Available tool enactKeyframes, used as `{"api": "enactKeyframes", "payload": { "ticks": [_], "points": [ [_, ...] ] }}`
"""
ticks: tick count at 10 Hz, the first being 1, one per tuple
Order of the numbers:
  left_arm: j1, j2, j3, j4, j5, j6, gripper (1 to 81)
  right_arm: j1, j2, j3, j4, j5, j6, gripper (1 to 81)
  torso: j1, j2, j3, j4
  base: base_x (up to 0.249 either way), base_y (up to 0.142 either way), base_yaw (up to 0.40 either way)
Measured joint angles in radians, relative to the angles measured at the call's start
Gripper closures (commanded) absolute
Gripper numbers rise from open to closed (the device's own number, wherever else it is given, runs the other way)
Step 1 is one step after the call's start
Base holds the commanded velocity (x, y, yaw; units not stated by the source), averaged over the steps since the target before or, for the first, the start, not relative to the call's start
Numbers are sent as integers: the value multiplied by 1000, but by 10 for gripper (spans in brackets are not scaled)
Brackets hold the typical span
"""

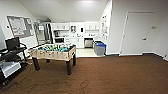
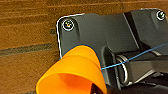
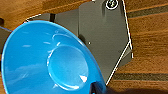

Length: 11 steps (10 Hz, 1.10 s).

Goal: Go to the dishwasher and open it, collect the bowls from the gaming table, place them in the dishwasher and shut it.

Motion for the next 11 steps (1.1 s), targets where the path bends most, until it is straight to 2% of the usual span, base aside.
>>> {"api": "enactKeyframes", "payload": {
  "ticks": [5,11],
  "points": [
    [3,-3,-1,0,2,0,811,-10,0,2,-1,-5,0,811,-2,0,0,0,110,0,0],
    [1,0,2,0,1,0,811,-5,0,0,-1,0,-1,811,-2,-1,0,0,154,0,0]
  ]
}}
